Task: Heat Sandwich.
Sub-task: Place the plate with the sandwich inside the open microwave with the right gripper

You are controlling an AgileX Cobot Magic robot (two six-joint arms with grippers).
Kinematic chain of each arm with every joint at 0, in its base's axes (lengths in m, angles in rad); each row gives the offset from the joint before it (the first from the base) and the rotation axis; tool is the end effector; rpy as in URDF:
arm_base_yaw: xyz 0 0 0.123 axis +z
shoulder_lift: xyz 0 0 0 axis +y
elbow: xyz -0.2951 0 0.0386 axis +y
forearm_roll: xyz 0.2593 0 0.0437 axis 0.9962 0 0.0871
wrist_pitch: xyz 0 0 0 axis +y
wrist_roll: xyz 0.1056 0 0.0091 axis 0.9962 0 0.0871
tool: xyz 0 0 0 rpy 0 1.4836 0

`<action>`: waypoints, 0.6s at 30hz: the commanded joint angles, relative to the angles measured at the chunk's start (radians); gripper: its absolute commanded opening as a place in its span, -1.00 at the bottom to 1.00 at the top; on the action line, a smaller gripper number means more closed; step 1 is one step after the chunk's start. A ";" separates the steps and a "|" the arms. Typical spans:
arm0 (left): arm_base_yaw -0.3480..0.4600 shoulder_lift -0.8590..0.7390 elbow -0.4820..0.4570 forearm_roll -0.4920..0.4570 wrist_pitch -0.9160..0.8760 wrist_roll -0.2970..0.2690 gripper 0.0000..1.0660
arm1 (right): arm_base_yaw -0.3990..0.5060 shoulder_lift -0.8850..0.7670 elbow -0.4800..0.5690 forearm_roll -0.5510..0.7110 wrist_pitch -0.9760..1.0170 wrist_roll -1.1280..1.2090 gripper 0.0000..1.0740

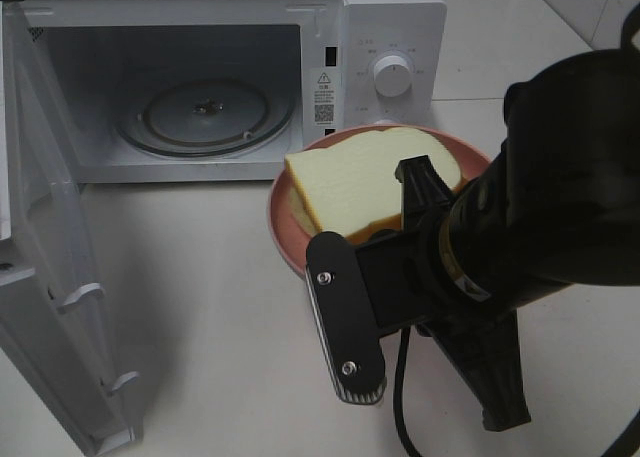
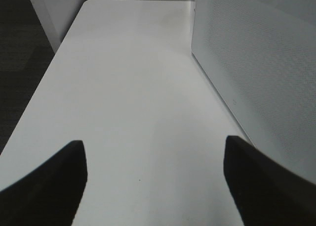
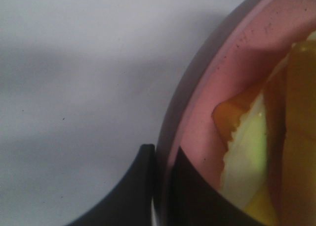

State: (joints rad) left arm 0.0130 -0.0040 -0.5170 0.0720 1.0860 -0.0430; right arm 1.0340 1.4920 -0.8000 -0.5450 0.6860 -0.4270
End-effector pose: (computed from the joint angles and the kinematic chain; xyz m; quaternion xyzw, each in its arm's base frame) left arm 0.0017 0.0068 0.2787 -0.0261 0.8534 0.0281 0.5198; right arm 0.1719 0.2206 0.1945 -0.7722 0.5886 -0.1487 0.1874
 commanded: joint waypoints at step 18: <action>0.001 -0.017 0.003 0.004 -0.018 -0.001 0.38 | 0.001 0.074 -0.029 0.051 -0.178 -0.368 -1.00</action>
State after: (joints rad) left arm 0.0130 -0.0040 -0.5170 0.0720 1.0860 -0.0430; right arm 1.0360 1.5630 -0.8070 -0.4750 0.5350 -0.7790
